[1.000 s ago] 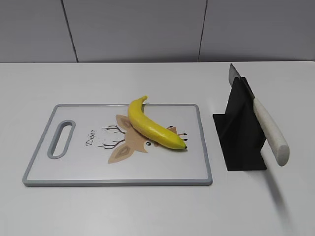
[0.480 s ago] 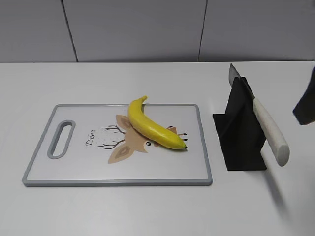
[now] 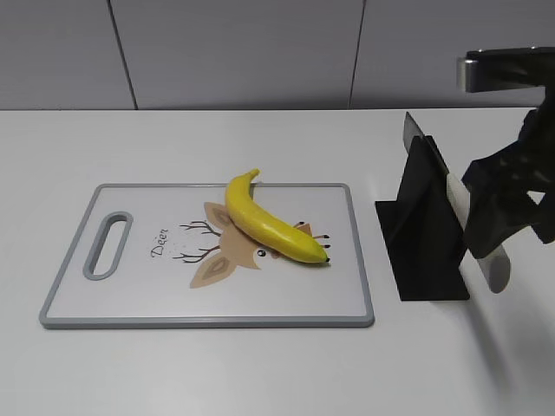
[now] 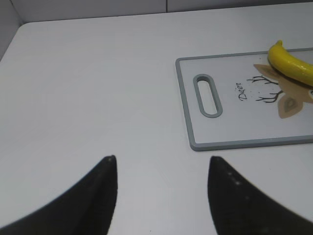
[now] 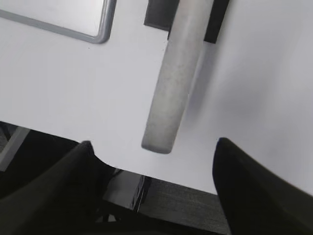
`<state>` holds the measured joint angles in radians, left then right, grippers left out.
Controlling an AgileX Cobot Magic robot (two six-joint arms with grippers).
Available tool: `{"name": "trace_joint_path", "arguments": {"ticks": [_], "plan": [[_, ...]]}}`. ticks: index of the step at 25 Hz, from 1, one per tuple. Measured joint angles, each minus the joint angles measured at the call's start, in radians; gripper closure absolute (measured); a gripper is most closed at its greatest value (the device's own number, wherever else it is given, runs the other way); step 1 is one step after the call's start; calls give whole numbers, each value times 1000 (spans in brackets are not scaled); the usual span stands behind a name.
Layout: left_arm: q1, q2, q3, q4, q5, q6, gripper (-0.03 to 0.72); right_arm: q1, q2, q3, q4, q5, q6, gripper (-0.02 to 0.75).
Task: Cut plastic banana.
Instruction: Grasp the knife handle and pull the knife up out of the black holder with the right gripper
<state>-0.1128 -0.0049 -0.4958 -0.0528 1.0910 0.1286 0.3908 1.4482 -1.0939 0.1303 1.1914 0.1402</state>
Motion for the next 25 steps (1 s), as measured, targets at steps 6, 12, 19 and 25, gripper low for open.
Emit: {"name": "trace_joint_path", "arguments": {"ticks": [6,12,19,25], "plan": [[0,0,0,0,0,0,115,0,114,0,-43,-69,49,162],[0,0,0,0,0,0,115,0,223,0,-89,-100,93,162],[0,0,0,0,0,0,115,0,259,0,-70,-124,97,338],[0,0,0,-1,0,0,115,-1,258,-2,-61,-107,113,549]]}}
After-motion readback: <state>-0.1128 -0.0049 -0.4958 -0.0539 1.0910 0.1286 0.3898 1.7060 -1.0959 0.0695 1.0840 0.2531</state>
